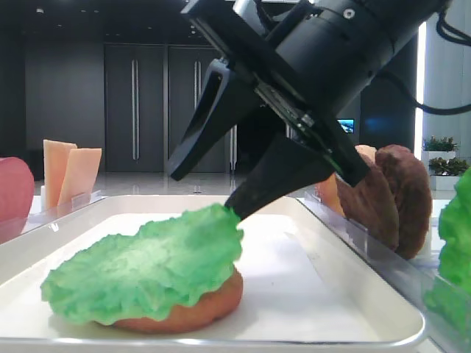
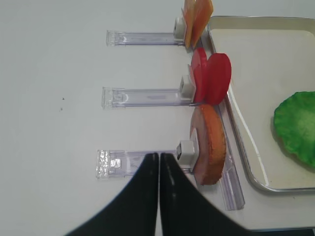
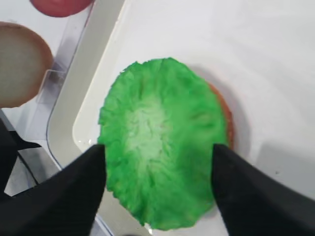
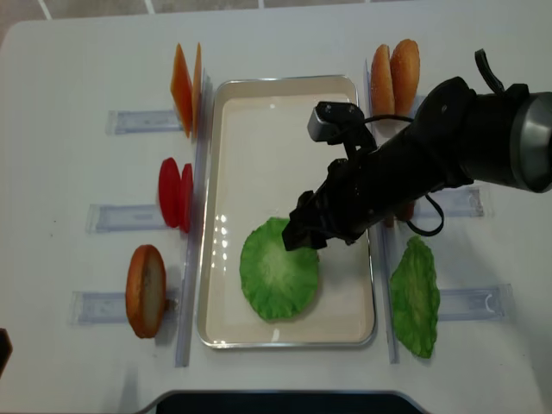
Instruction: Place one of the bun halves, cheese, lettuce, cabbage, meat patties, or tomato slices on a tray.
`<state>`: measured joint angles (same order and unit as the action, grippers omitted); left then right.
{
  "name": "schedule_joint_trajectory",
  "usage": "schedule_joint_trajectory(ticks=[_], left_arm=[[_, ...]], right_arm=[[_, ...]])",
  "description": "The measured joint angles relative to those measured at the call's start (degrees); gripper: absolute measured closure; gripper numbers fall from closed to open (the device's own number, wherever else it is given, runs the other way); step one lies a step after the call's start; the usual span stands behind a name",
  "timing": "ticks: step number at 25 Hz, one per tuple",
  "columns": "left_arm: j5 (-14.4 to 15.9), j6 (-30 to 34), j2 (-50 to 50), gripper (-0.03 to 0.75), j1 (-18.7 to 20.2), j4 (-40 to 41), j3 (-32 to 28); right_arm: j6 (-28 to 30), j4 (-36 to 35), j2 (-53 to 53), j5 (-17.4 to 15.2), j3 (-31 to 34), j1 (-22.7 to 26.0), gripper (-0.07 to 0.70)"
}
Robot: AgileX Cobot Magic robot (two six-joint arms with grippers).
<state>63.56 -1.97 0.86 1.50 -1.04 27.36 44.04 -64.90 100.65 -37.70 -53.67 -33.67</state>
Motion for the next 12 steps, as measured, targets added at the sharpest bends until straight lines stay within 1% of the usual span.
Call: schedule_joint_trajectory(ticks=[1,4,7,8,10,12], left_arm=[[0.0,0.0,0.0,0.715,0.0,0.0,0.0],[0.0,0.0,0.0,0.715,0.0,0.0,0.0],[0.0,0.0,0.0,0.715,0.0,0.0,0.0],[0.0,0.0,0.0,0.715,0.0,0.0,0.0],[0.0,0.0,0.0,0.715,0.0,0.0,0.0],[0.0,0.0,0.0,0.715,0.0,0.0,0.0]], right_arm=[[-1.2,1.2,-0.5,0.6,0.0,0.0,0.137],[-3.8,5.8,-1.9,1.5,0.0,0.0,0.110],[-6.9,10.2,-3.6,1.5,0.0,0.1,0.104],[-8.3,11.6,-4.4,0.7,0.0,0.1,0.104],[-10.9,15.1,-6.4,0.8,0.0,0.1,0.104],[-14.6,19.0,-8.6,0.9,0.0,0.1,0.104]])
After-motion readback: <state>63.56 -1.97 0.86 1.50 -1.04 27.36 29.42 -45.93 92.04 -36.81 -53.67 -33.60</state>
